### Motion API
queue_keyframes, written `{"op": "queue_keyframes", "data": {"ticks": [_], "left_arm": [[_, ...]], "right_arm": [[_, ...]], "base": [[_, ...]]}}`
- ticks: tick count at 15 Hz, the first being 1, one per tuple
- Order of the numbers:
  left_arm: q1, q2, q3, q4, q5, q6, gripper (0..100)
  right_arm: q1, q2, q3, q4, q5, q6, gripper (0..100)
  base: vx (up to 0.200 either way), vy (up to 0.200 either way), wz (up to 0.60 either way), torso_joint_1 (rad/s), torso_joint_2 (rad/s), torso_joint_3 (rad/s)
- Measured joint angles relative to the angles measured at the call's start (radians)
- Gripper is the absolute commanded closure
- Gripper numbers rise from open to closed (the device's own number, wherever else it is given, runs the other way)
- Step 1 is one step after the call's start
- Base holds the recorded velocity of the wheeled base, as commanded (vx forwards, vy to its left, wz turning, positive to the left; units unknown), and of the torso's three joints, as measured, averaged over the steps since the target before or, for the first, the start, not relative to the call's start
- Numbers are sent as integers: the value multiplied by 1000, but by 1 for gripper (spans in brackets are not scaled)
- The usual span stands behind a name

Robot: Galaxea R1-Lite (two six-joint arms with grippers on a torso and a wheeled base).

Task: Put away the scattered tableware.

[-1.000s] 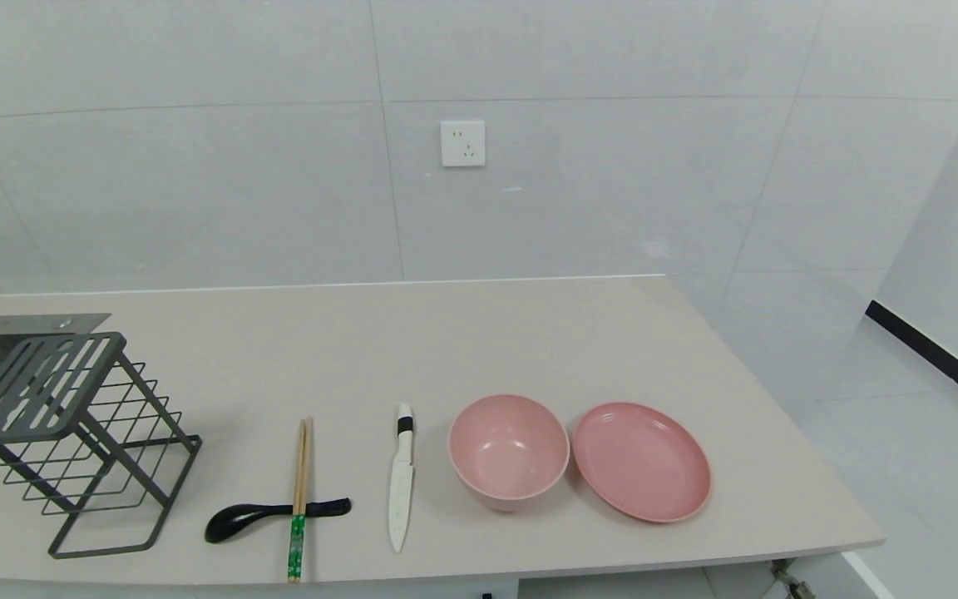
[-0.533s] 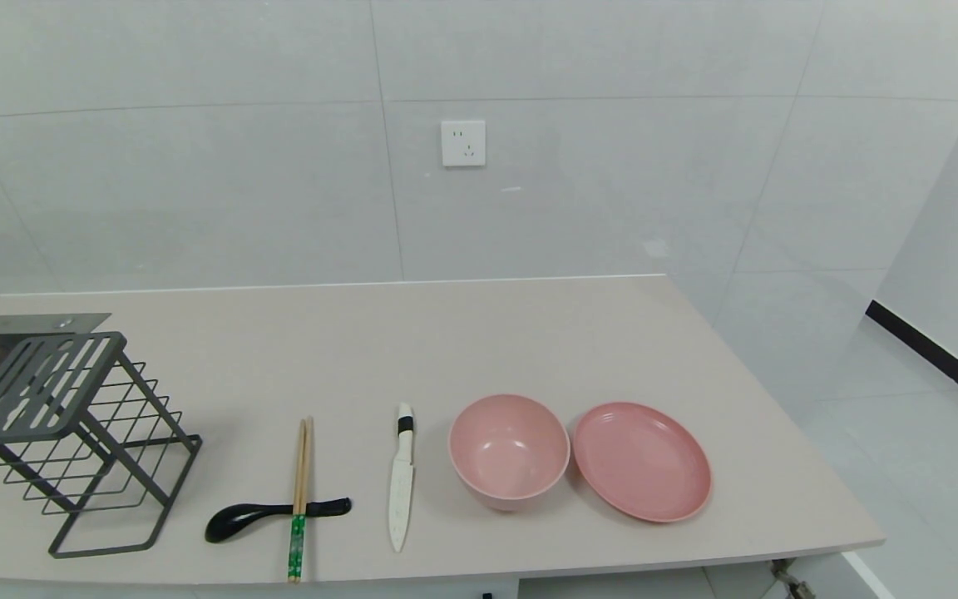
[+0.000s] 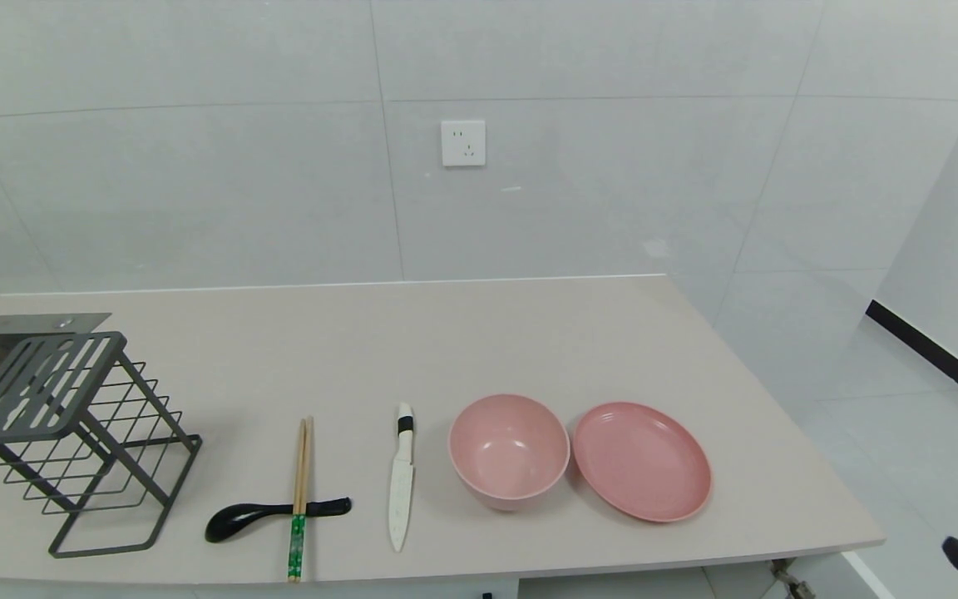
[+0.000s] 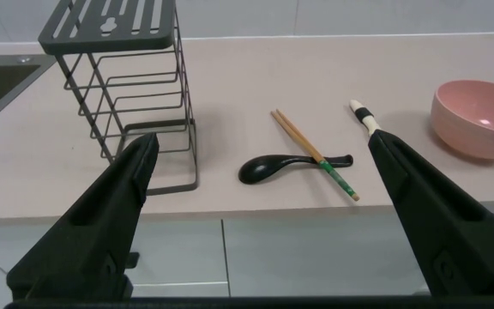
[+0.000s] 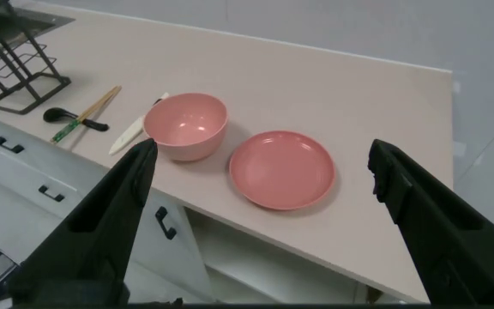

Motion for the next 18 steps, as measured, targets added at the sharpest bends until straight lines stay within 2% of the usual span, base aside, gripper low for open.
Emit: {"op": "queue_keyframes", "data": {"ticks": [3, 8, 13, 18], "left_arm": [[0, 0, 0, 0, 0, 0, 0], [0, 0, 0, 0, 0, 0, 0], [0, 0, 0, 0, 0, 0, 0], [0, 0, 0, 0, 0, -1, 0]], "right_arm": [[12, 95, -2, -60, 0, -10, 0], [14, 272, -99, -137, -1, -19, 0], [16, 461, -116, -223, -5, -20, 0], [31, 626, -172, -240, -4, -18, 0]], "base": [[0, 0, 0, 0, 0, 0], [0, 0, 0, 0, 0, 0], [0, 0, 0, 0, 0, 0], [0, 0, 0, 0, 0, 0]]}}
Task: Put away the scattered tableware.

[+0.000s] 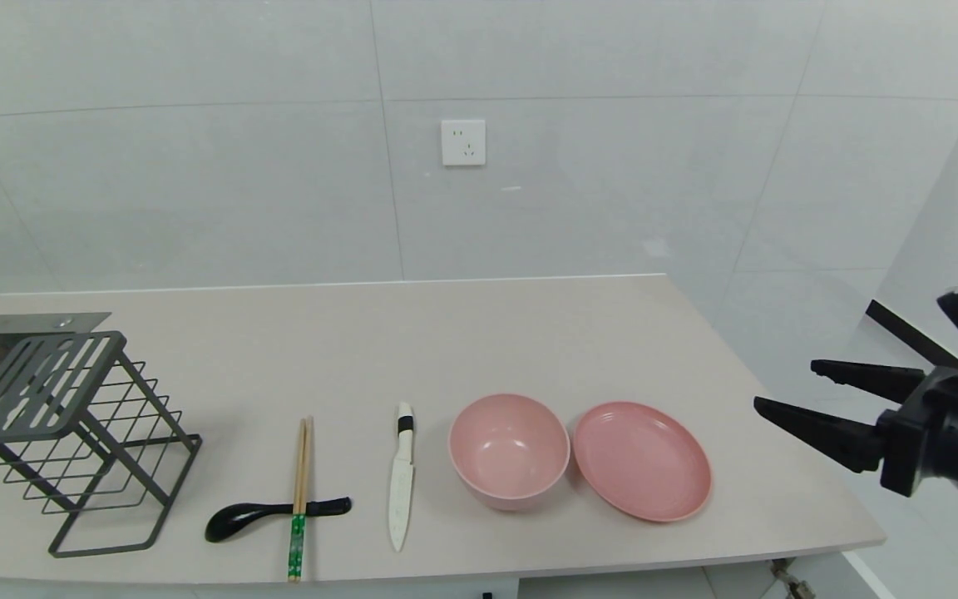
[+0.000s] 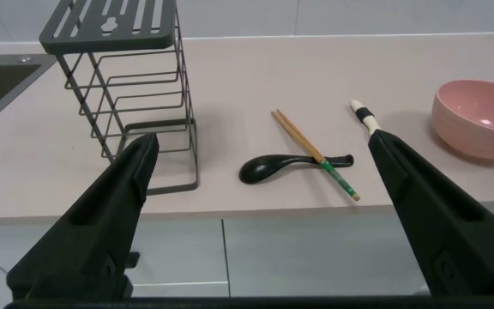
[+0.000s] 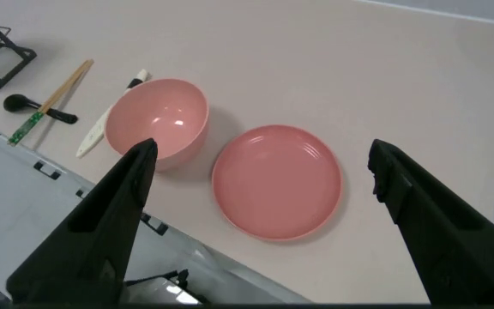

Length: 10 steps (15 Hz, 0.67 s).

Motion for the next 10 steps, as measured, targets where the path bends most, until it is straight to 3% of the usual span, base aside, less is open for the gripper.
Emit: {"op": "queue_keyframes", "data": {"ticks": [10], "left_arm": [[0, 0, 0, -1, 0, 1, 0]], "right_arm": [[-1, 330, -34, -244, -30, -2, 0]], "base": [[0, 0, 0, 0, 0, 0]]}}
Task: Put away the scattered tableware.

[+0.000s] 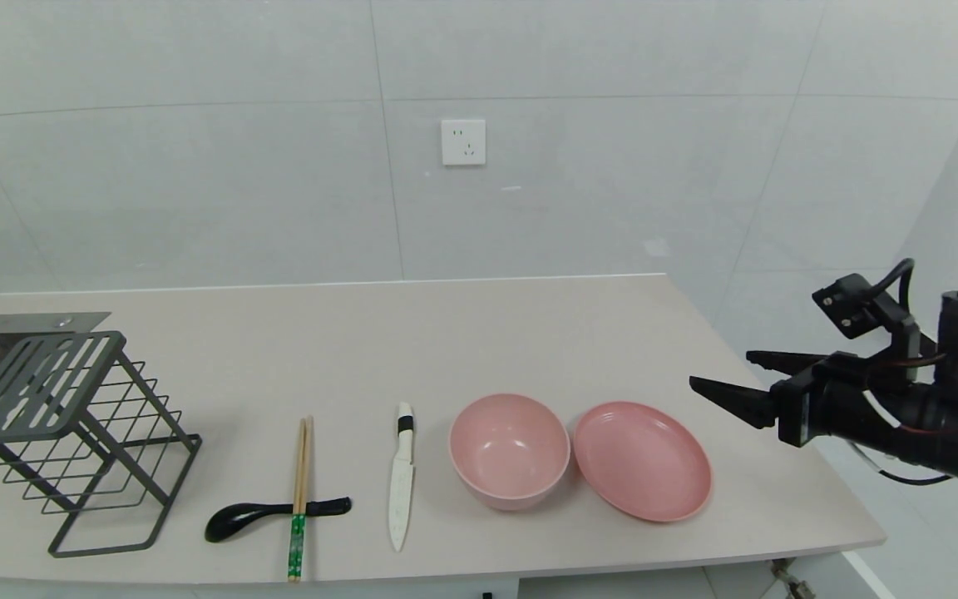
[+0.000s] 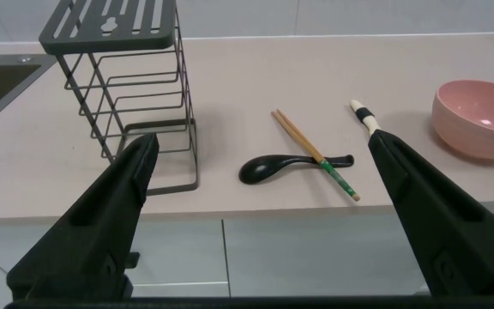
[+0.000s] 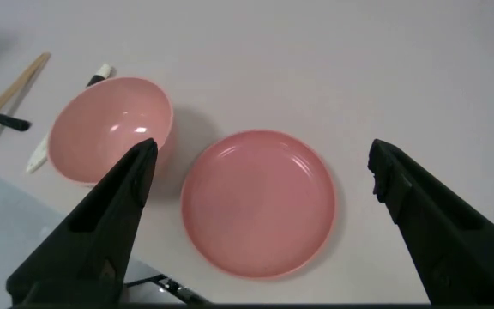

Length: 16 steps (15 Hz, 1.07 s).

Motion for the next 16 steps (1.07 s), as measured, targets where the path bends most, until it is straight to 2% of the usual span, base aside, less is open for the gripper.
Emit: {"op": "queue_keyframes", "data": {"ticks": [9, 16], "left_arm": [[0, 0, 0, 0, 1, 0, 0], [0, 0, 0, 0, 2, 0, 0]], "right_arm": [[-8, 206, -49, -26, -29, -10, 0], [-6, 413, -39, -273, -85, -8, 0]], "base": [[0, 0, 0, 0, 0, 0], [0, 0, 0, 0, 0, 0]]}}
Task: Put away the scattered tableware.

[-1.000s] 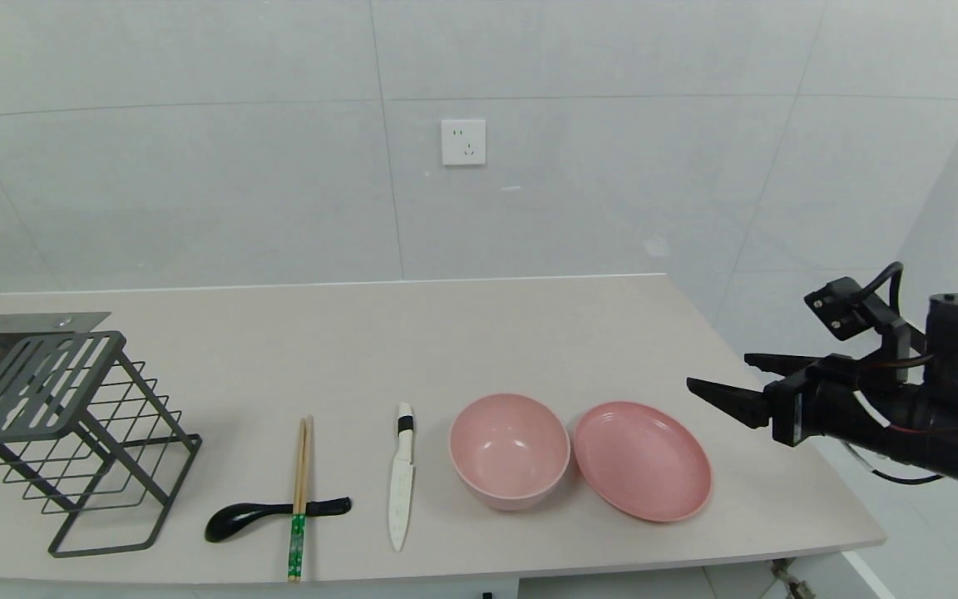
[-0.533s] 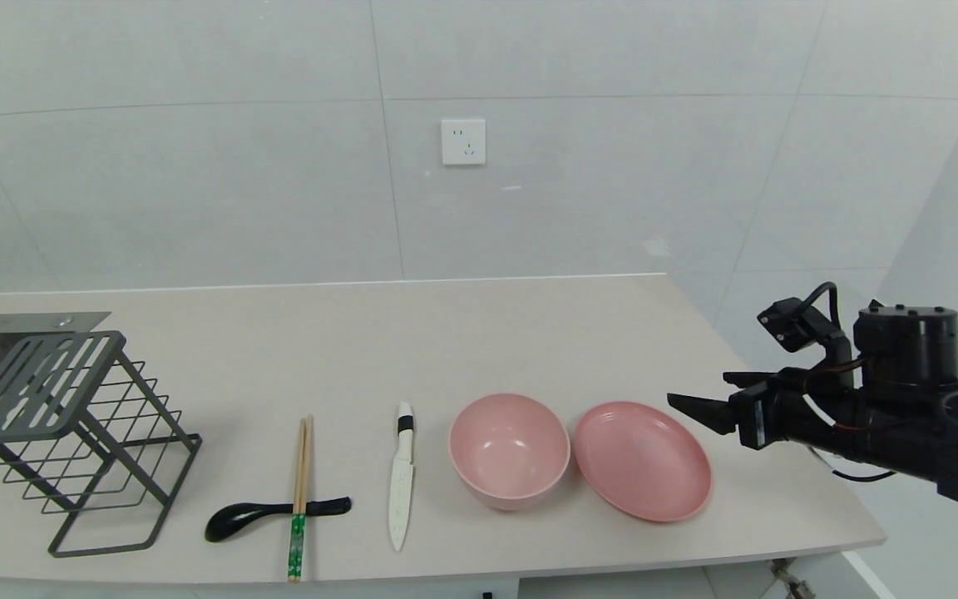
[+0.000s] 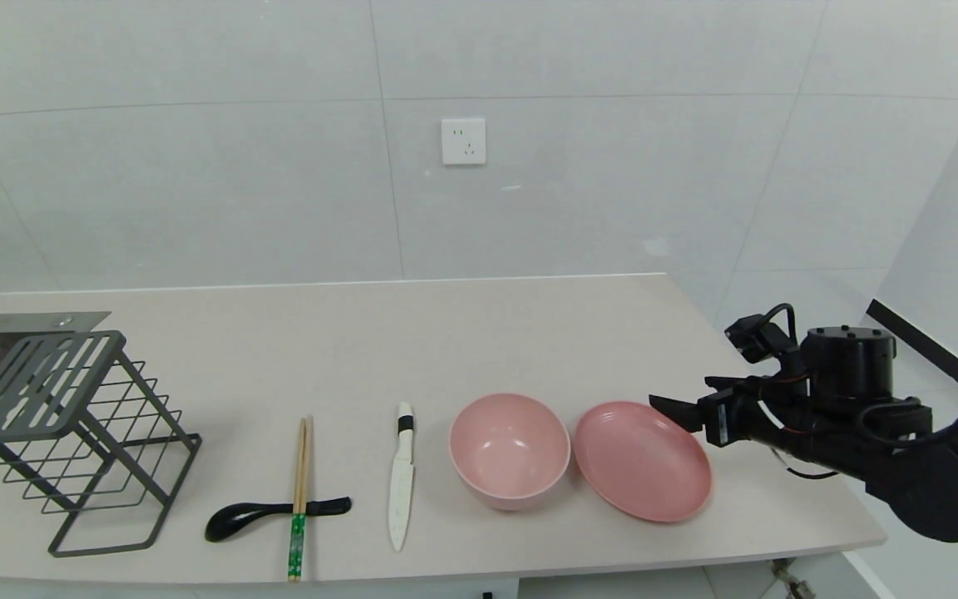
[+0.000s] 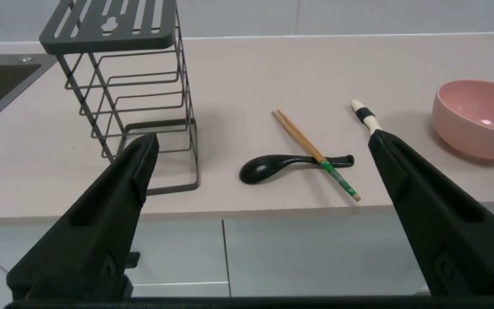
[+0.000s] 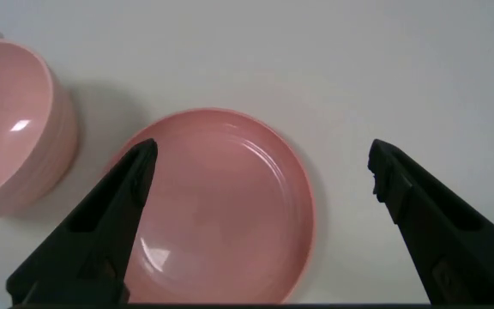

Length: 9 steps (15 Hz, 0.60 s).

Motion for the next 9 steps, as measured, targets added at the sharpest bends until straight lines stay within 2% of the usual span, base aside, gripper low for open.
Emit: {"op": "queue_keyframes", "data": {"ticks": [3, 9], "left_arm": [[0, 0, 0, 0, 0, 0, 0], [0, 0, 0, 0, 0, -1, 0]], "right_arm": [[0, 82, 44, -129, -1, 0, 0], [-5, 172, 70, -173, -28, 0, 0]], "base": [[0, 0, 0, 0, 0, 0], [0, 0, 0, 0, 0, 0]]}}
